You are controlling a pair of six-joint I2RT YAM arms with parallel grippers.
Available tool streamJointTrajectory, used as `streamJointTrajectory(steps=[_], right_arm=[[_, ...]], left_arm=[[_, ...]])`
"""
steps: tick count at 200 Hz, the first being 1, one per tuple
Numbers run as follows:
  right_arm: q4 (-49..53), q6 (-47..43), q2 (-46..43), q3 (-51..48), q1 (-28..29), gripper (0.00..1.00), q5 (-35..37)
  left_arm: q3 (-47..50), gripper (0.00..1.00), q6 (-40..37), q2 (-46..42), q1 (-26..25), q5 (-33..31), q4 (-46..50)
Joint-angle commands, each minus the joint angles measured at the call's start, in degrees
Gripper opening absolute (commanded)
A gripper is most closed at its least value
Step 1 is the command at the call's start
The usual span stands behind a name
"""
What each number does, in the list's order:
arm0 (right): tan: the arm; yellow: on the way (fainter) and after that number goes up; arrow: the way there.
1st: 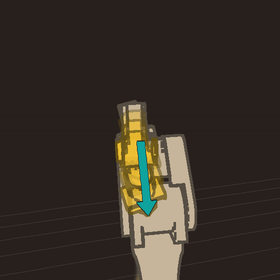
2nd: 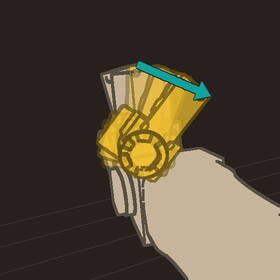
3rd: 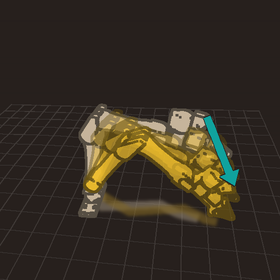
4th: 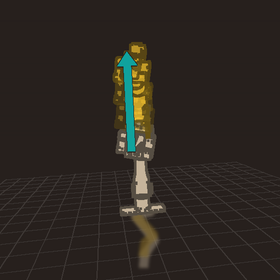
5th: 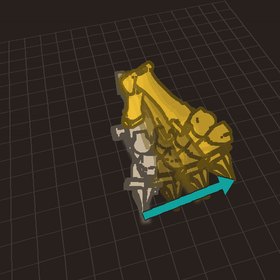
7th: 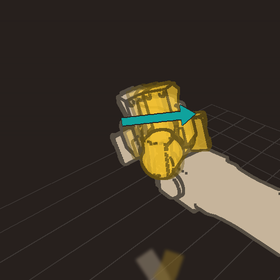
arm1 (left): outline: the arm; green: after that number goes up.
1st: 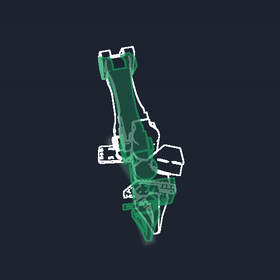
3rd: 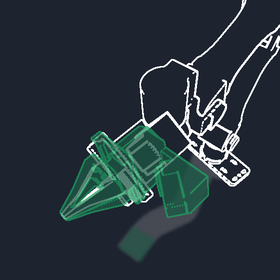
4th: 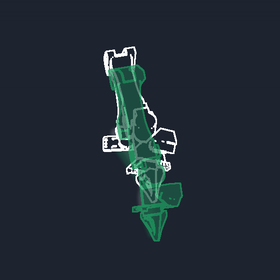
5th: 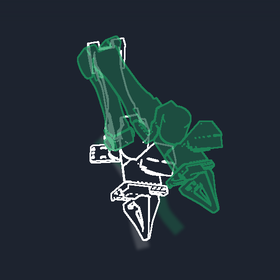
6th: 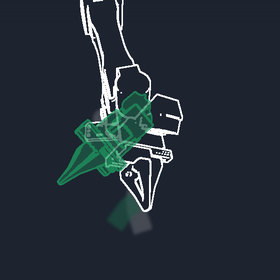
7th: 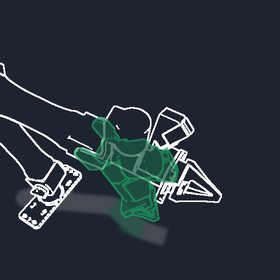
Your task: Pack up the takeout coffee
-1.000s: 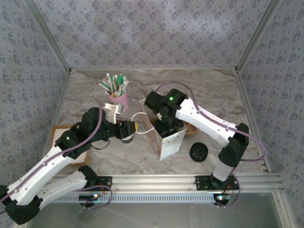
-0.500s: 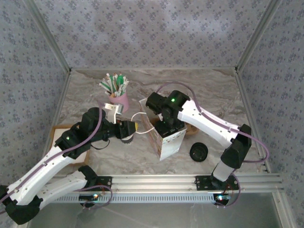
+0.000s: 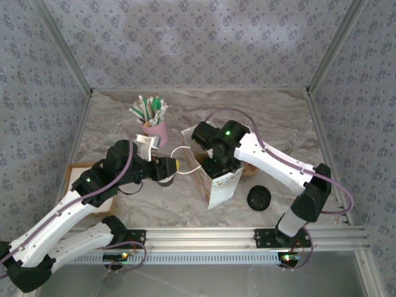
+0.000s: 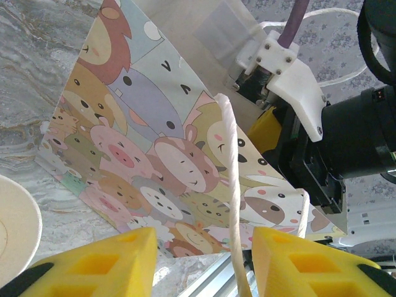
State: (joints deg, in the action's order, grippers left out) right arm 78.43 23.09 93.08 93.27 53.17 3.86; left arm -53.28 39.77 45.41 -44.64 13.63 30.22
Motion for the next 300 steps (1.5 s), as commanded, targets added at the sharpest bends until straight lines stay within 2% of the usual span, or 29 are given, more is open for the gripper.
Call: streamJointTrajectory(steps=[1,300], right_arm=[[0.14,0.44,-1.24,-0.64,0.16,0.66,1.00],[1.75,0.53,0.47,-1.57,-0.91,0.67,-2.22]], left_arm=[[0.19,0.44,0.46,-0.85,-0.22,-0.71,0.46],[0.22,0.44,0.65,-0.51,-0.25,-0.84,0.01]])
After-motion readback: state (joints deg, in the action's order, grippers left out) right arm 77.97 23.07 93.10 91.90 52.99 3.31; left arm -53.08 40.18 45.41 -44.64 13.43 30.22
